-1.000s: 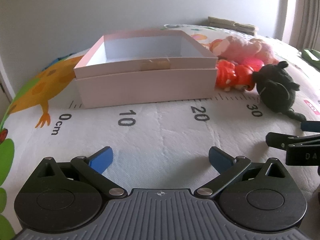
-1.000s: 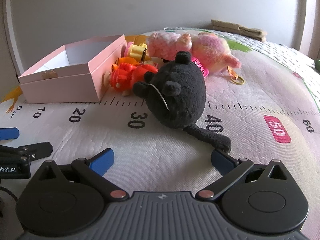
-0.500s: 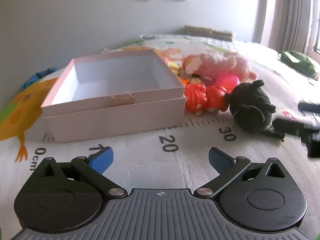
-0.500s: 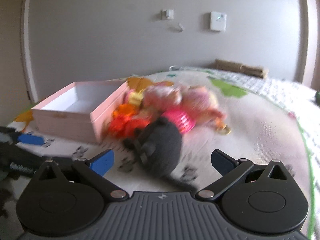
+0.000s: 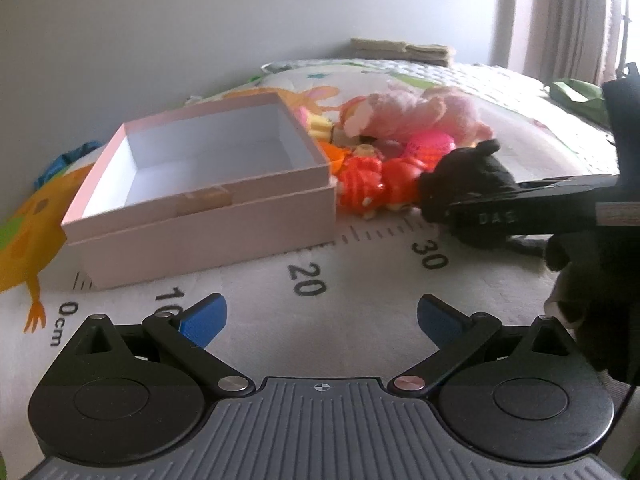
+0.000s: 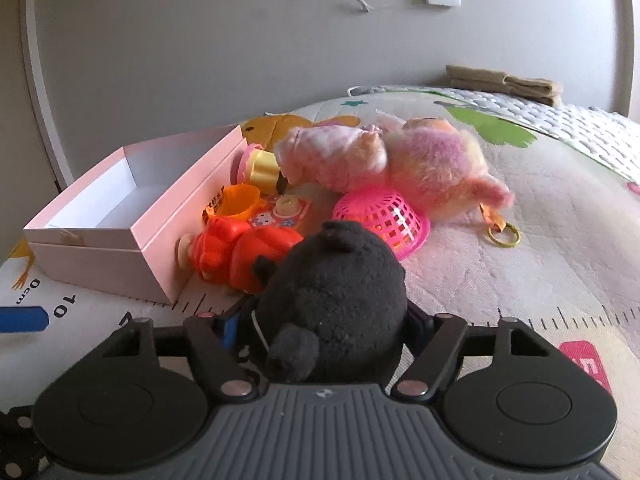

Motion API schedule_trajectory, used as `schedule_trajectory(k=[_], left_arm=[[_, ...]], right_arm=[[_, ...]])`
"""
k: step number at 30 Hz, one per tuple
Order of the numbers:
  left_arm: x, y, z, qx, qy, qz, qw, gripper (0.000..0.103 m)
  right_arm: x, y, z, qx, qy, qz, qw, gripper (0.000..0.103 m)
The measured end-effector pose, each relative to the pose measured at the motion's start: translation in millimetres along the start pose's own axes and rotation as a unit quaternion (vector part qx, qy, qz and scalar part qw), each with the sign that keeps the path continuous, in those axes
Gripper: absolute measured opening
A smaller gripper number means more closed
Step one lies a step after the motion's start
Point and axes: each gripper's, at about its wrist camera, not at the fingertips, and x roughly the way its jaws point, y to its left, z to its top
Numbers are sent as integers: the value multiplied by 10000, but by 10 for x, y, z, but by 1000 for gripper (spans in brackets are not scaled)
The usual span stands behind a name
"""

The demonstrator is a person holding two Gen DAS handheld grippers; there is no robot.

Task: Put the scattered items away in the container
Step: 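Grasp the black plush mouse with the right gripper while left gripper grasps the red toy, then lift the black plush mouse with the right gripper while left gripper lifts the red toy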

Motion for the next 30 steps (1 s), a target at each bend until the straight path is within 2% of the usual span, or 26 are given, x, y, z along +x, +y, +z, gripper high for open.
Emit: schedule_trajectory(k=[4,8,14,16,17,18,19,21,23,24,27,30], left_arm=[[-50,-170,44,472,-376,-95,9981,103],[-31,-451,90,1148,-789,-160,9901,103],[222,-773,275,1753,-1025,-83,9791,102],[331,-834,355,1954,-1101,113,9744,99],[381,-845,384,2056,-1123,214,9719,92],[440,-851,417,2146,-1090,301,9701,85],[505,-853,452,2228,-1020,379,9688,72],[629,-843,503,2316,-817,418,9685,74],[730,-829,521,2413,-636,364,9677,89],[773,-829,525,2455,-577,341,9671,92],[899,-851,524,2578,-446,311,9647,92],[972,-869,497,2644,-507,394,9623,84]], right_arm=[[-227,-104,-33,22,-221,-143,9997,70],[-538,-308,-122,187,-578,-413,9973,70],[-776,-568,-287,517,-894,-590,9929,71],[-785,-633,-309,603,-916,-519,9926,71],[-788,-660,-322,641,-929,-474,9925,71],[-786,-680,-334,679,-939,-428,9923,71],[-785,-699,-345,712,-944,-383,9922,71],[-784,-729,-361,765,-938,-298,9922,71],[-785,-763,-363,813,-938,-238,9920,71],[-786,-781,-360,837,-943,-219,9918,71],[-795,-802,-354,877,-979,-196,9911,71],[-825,-797,-374,874,-996,-200,9910,71]])
